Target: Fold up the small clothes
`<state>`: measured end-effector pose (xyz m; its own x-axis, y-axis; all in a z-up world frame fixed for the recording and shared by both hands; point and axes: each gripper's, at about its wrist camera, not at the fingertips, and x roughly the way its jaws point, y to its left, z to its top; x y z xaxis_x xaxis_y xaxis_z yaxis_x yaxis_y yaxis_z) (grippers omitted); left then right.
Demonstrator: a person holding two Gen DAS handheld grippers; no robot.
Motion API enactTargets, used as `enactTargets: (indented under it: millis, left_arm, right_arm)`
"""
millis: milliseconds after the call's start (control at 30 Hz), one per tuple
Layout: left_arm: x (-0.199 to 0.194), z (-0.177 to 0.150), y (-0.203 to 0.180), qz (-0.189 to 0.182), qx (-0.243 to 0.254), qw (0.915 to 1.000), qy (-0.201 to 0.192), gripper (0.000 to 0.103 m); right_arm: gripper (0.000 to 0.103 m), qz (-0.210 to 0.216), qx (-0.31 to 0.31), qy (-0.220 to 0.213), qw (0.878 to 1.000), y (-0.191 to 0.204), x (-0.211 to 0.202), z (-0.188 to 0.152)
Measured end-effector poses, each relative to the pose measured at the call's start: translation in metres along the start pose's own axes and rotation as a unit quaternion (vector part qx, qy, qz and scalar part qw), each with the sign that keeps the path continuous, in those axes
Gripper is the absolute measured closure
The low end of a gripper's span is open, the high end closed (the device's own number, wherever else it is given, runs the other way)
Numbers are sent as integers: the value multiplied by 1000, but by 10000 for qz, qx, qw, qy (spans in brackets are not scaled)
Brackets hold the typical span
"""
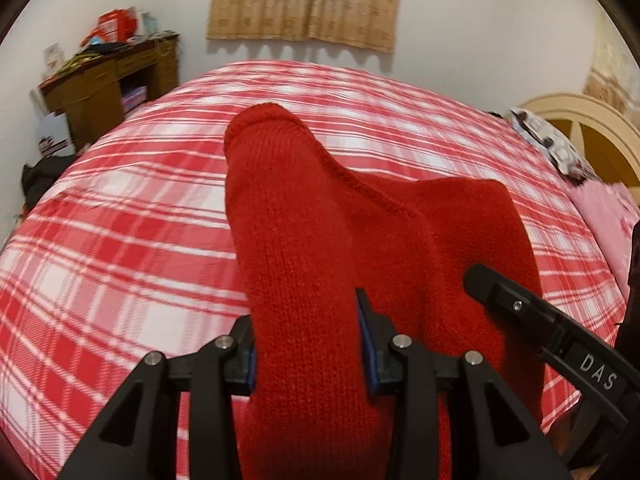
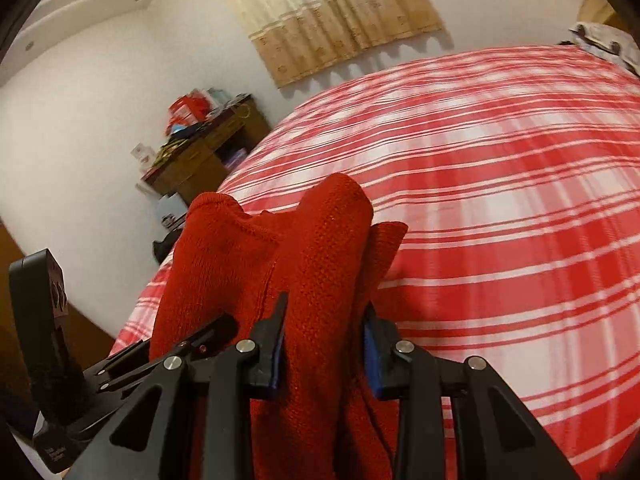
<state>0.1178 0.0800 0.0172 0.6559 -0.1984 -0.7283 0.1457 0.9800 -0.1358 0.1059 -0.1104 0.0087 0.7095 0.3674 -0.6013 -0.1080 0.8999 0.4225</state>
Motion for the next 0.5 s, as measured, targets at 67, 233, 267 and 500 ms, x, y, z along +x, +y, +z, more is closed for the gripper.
enactTargets:
  millis: [67,233,267,500]
  left_arm:
    - [-6,0,21,86,-176,9998,-37,64]
    - [-19,-1,61,285,-478,9983,-150,64]
    - [-20,-1,66,315,-506,9981,-161,64]
    - [-38,4,122,656,-758,9945,-309,64]
  right_arm:
    - [71,114,-116,56,9999,20,9,-1]
    - [71,359,-316,169,9987,62,29,-1]
    - [71,403,-367,189,9983,71,33,-1]
    - [71,866,-470,406,9943,129,67,-1]
